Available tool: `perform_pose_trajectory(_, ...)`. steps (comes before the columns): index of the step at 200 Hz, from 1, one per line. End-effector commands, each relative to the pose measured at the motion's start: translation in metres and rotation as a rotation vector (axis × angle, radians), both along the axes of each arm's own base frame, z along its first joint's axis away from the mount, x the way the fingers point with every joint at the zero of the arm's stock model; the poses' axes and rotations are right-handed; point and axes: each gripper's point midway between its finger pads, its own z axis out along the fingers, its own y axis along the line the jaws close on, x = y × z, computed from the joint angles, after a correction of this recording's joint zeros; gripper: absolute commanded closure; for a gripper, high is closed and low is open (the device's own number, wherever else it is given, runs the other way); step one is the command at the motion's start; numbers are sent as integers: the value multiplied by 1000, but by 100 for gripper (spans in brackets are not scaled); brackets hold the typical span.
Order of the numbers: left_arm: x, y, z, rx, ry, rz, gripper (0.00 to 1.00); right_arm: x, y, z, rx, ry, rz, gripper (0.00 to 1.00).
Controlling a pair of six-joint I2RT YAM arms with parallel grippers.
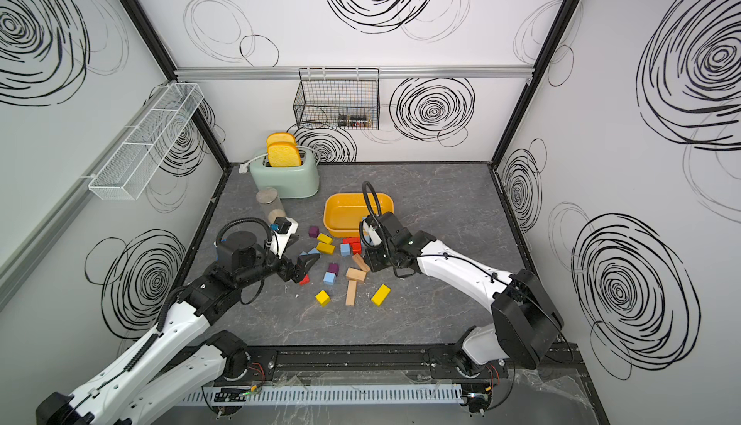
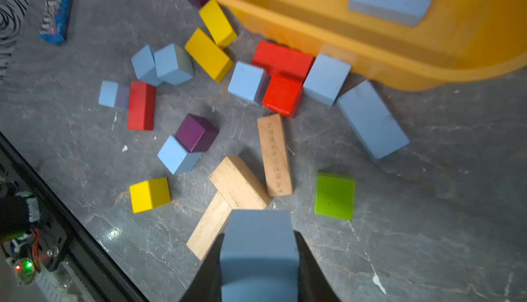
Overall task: Pick out the blue building blocks
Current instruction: Pick up the building block from the center of the board, then place the building block in the storage box.
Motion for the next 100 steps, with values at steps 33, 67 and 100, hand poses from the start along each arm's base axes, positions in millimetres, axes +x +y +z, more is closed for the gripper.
perform_pose_trajectory(33, 18, -2, 31, -71, -42, 2, 4, 41, 3, 49, 101, -56, -7, 100)
perform_pose_trajectory(67, 26, -2, 34, -79, -48, 6, 4, 56, 3, 59, 138, -80, -10, 100)
perform_pose_trajectory(100, 36, -2, 33, -84, -48, 12, 4, 72, 0, 63, 147, -114, -25, 100)
